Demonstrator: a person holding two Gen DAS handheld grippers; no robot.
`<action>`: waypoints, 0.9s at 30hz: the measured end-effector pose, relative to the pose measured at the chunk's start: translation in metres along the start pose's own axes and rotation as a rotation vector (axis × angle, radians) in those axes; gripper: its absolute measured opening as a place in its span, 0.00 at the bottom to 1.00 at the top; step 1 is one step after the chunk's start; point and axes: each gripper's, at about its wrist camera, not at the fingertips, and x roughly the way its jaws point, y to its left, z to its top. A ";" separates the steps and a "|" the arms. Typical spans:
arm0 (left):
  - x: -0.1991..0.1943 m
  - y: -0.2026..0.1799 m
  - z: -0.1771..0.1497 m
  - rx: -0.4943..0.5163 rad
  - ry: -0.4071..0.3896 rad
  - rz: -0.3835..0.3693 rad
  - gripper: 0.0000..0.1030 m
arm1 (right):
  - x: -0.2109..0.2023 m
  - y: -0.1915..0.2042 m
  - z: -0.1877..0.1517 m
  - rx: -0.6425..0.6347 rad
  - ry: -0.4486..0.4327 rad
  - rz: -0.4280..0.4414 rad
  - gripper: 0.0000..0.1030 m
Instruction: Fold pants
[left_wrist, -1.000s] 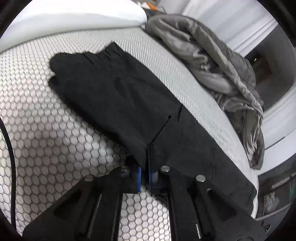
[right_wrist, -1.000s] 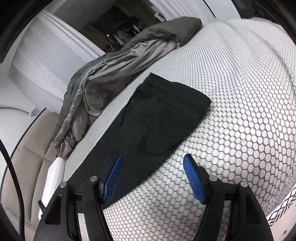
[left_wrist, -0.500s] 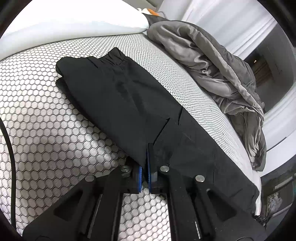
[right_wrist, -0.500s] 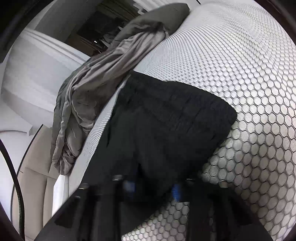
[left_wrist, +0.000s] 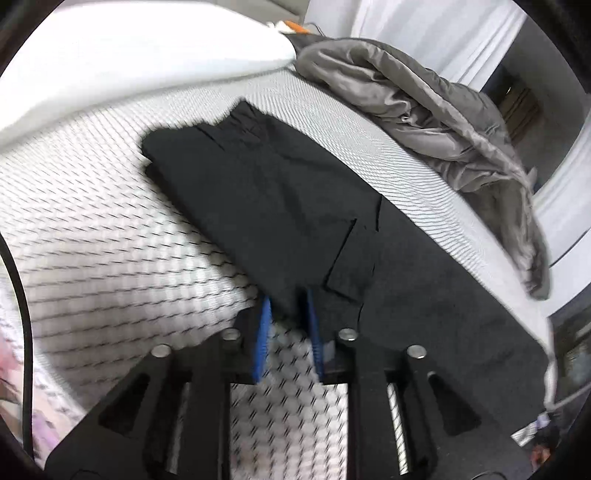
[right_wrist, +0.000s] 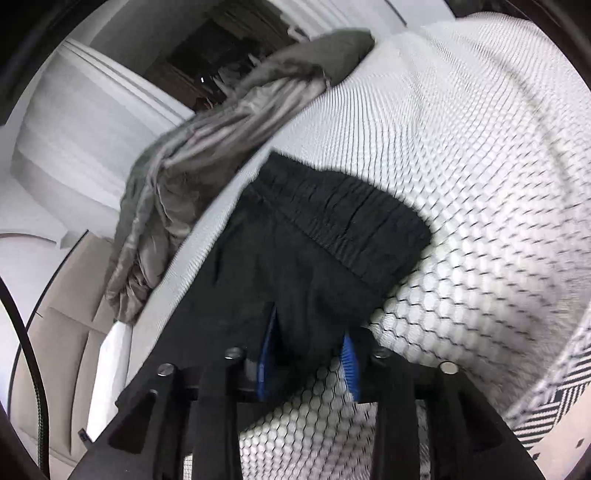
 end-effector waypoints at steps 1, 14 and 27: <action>-0.009 -0.004 -0.004 0.022 -0.019 0.024 0.26 | -0.010 0.002 -0.002 -0.015 -0.024 -0.002 0.39; -0.042 -0.212 -0.059 0.532 -0.051 -0.278 0.99 | 0.016 0.179 -0.089 -0.727 0.091 0.048 0.87; 0.027 -0.260 -0.135 0.711 0.201 -0.332 0.99 | 0.080 0.142 -0.090 -0.959 0.174 -0.204 0.87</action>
